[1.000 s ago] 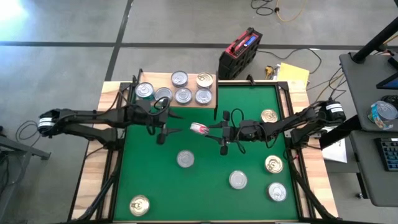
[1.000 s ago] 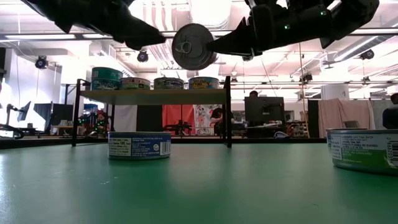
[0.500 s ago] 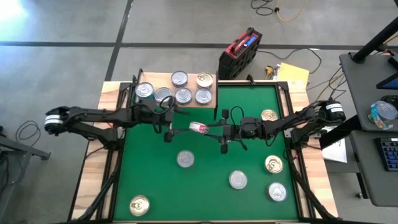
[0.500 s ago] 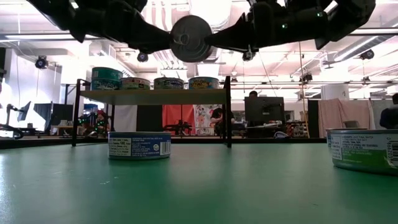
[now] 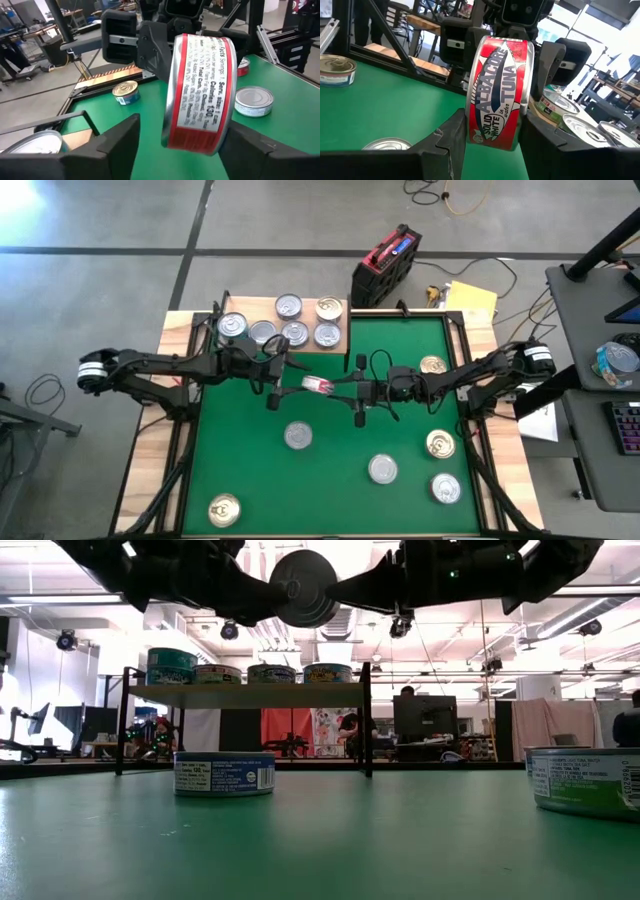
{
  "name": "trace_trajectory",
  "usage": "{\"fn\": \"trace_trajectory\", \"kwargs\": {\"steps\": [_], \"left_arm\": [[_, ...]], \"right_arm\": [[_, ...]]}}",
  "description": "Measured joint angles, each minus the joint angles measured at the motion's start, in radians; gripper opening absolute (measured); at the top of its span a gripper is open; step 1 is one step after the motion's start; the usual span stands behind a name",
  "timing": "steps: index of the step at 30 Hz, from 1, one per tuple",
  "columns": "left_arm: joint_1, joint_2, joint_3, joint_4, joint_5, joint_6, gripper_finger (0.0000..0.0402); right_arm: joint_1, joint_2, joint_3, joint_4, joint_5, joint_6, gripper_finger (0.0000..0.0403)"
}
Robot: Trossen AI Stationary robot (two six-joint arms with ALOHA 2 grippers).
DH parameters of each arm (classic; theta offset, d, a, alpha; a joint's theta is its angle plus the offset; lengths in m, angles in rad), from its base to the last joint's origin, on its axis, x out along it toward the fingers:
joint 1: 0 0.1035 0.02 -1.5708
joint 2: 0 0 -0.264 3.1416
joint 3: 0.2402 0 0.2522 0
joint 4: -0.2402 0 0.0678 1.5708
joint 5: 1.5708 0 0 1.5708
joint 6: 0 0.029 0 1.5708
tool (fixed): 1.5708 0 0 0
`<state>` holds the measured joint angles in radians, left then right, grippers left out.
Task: Stack canned seafood by type on shelf
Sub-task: Put the middle left red tuna can on the shelf
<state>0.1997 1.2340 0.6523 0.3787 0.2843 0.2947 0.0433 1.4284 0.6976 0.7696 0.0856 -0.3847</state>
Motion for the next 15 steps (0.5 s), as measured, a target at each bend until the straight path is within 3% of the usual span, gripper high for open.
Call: {"fn": "trace_trajectory", "kwargs": {"steps": [7, 15], "left_arm": [[0.0, 0.031, 0.041, -0.049, 0.041, 0.015, 0.0124], [0.018, -0.008, 0.095, -0.183, 0.042, 0.011, 0.0122]], "right_arm": [[-0.004, 0.0, 0.001, -0.008, 0.0, 0.024, 0.0144], [-0.004, 0.0, 0.004, -0.005, -0.006, 0.045, 0.0183]]}}
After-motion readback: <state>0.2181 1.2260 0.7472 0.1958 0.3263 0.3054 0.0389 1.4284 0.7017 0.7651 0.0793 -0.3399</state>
